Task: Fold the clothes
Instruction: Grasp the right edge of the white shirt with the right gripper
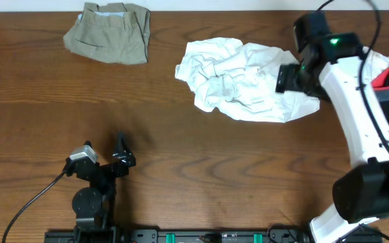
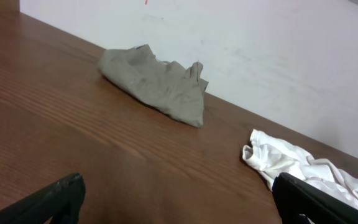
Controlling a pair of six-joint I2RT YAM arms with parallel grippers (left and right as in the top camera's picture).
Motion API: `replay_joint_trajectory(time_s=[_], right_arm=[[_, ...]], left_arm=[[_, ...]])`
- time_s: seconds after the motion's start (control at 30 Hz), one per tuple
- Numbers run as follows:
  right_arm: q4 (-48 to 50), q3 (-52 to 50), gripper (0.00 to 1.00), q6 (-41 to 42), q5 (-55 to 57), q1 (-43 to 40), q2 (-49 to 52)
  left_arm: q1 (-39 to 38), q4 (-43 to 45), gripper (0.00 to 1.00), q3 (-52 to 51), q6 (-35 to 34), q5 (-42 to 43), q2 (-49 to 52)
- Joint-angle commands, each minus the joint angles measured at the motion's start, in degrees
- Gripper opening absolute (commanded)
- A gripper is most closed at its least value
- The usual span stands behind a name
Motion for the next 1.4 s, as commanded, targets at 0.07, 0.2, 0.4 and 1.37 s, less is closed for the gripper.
replay_joint_trajectory(time_s=[0.07, 0.2, 0.4, 1.37], right_arm=[[7.74, -10.49, 0.78, -4.76, -2.49, 0.48, 1.01], [14.84, -16.41, 0.7, -5.92, -2.51, 0.48, 1.01], [23.91, -23.85, 0.7, -6.6, -2.91, 0.48, 1.01], [39.21, -32.02, 0.56, -6.23, -2.27, -0.42, 1.22]], left_arm=[[-0.02, -1.31, 0.98, -1.6, 1.01, -1.51, -0.35], [-0.02, -1.31, 0.98, -1.6, 1.01, -1.51, -0.35], [-0.02, -1.31, 0.98, -1.6, 1.01, -1.51, -0.35], [-0.02, -1.29, 0.98, -1.6, 0.98, -1.51, -0.35]])
